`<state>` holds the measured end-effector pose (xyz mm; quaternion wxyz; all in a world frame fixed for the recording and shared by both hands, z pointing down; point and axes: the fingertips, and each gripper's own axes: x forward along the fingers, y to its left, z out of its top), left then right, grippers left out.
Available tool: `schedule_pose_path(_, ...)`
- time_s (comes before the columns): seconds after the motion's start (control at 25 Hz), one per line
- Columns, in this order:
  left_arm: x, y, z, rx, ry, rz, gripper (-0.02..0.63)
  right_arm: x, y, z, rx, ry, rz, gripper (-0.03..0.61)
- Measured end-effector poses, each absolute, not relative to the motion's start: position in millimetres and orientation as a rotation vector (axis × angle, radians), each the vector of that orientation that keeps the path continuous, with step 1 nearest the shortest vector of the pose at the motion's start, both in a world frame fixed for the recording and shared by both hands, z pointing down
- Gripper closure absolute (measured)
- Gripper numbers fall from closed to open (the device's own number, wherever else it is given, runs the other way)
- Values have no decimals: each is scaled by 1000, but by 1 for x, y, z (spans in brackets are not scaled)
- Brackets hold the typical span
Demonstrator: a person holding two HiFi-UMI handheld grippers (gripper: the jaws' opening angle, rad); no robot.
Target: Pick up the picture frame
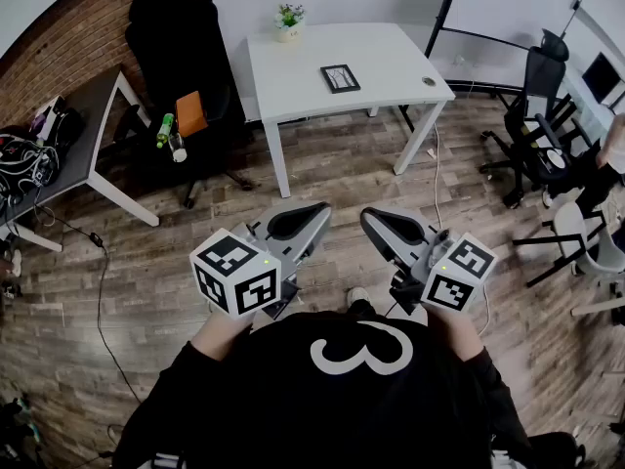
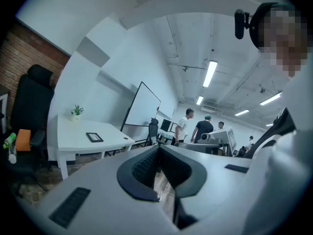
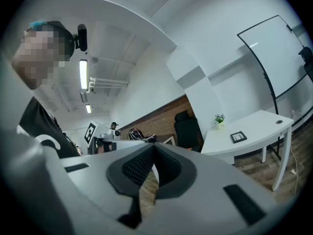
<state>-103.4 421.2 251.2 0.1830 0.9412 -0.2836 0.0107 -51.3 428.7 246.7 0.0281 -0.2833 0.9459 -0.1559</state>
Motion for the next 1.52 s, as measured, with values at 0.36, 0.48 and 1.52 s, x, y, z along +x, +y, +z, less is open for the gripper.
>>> schedule_pose_path(0.36,-117,405,261,2636,-783,-4,598,-67,418,255,-841,2930,-550,555)
schedule_pose_path(0.48,-114,396,267,2622,-785,-5,598,-65,410,260,-821,2936,-576,555)
schedule_pose_path(1.52,-16,179,304,2471,-856,83,598,35,182,290,-641,2834,-851,555)
